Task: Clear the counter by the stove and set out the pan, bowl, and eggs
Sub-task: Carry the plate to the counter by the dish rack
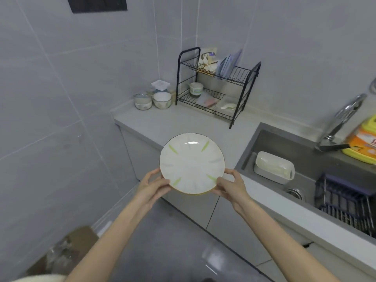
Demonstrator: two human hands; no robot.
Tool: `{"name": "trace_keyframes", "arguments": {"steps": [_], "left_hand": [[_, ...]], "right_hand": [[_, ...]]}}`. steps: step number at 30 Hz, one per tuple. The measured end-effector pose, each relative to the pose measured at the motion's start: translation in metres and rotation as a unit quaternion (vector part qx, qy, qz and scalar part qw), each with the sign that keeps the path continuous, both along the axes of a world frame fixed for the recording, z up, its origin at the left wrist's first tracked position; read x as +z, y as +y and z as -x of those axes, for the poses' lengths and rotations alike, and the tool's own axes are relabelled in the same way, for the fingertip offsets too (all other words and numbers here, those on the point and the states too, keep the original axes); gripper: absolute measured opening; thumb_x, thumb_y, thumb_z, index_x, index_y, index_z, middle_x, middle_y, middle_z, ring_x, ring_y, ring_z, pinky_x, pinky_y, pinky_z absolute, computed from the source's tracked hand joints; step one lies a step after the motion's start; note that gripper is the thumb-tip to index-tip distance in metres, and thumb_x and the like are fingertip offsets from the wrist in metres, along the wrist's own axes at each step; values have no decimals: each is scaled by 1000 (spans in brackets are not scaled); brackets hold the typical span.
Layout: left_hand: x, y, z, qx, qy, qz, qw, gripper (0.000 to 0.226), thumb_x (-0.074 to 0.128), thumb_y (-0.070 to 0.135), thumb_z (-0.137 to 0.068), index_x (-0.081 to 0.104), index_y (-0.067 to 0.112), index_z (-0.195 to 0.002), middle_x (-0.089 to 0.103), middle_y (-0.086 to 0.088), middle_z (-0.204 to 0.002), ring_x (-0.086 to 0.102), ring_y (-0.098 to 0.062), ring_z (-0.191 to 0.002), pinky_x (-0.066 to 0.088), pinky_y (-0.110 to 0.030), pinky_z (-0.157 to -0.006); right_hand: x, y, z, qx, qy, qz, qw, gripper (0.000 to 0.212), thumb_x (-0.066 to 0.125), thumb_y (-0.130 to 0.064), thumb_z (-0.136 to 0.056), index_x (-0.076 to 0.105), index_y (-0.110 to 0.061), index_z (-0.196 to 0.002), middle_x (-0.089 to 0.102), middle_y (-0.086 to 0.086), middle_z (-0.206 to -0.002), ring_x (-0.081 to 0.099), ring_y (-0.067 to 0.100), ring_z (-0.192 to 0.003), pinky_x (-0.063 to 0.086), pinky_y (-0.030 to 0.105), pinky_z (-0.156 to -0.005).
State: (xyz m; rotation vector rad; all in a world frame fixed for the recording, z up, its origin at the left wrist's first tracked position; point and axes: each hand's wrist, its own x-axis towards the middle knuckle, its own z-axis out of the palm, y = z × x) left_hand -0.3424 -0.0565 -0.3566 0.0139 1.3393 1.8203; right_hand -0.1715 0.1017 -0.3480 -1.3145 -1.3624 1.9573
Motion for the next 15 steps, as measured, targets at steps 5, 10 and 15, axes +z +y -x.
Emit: {"name": "trace_keyframes", "arguments": {"steps": [5, 10, 15], "left_hand": [[-15, 59, 59, 14, -13, 26, 999, 52, 63, -13, -79, 49, 10, -124, 68, -17, -110, 70, -26, -88, 59, -27, -62], [-36, 125, 116, 33, -23, 46, 998, 44, 63, -11, -80, 53, 16, -114, 72, -15, -96, 69, -32, -91, 59, -32, -72], [-46, 178, 173, 53, -30, 63, 996, 42, 63, -12, -79, 55, 17, -109, 71, -15, -91, 70, -30, -78, 60, -30, -70]], "right_hand": [[-13, 65, 64, 17, -10, 18, 1000, 44, 58, 4, -79, 48, -13, -118, 72, 16, -91, 69, 24, -67, 60, 34, -73], [-30, 137, 131, 36, -12, 27, 999, 42, 57, 5, -81, 48, -11, -118, 68, 16, -93, 67, 22, -62, 57, 25, -56], [-42, 196, 193, 54, -10, 59, 997, 42, 58, 5, -82, 45, -8, -120, 65, 19, -93, 64, 27, -65, 55, 25, -51]]}}
